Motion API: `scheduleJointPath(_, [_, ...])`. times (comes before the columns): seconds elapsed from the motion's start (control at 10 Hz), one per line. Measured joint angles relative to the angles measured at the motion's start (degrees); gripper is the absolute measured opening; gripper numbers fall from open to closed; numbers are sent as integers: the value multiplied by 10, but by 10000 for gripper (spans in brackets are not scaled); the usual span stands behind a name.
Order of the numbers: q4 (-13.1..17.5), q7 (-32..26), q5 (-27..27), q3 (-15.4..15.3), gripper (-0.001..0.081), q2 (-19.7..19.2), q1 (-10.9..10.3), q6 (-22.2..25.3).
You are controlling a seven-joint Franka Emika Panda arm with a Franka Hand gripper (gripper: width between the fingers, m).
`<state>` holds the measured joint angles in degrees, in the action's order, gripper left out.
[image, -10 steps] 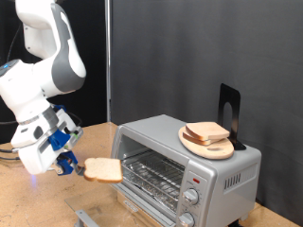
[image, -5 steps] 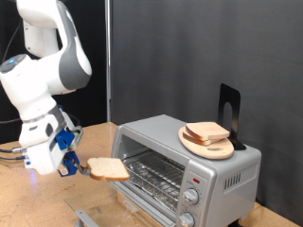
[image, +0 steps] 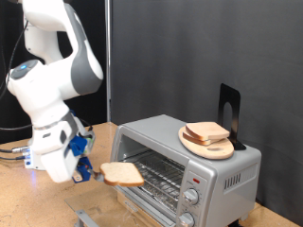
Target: Make a piece of toast with the oven
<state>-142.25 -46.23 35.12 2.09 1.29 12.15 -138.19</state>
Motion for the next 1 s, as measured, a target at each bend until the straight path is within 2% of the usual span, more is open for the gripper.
scheduleJointPath(0.3, [-7, 22, 6, -32, 392, -7, -19, -45])
scheduleJointPath(0.6, [-30, 36, 7, -65, 392, -16, -40, -100])
scheduleJointPath(1.0, [-61, 35, 31, -96, 391, -7, -58, -123])
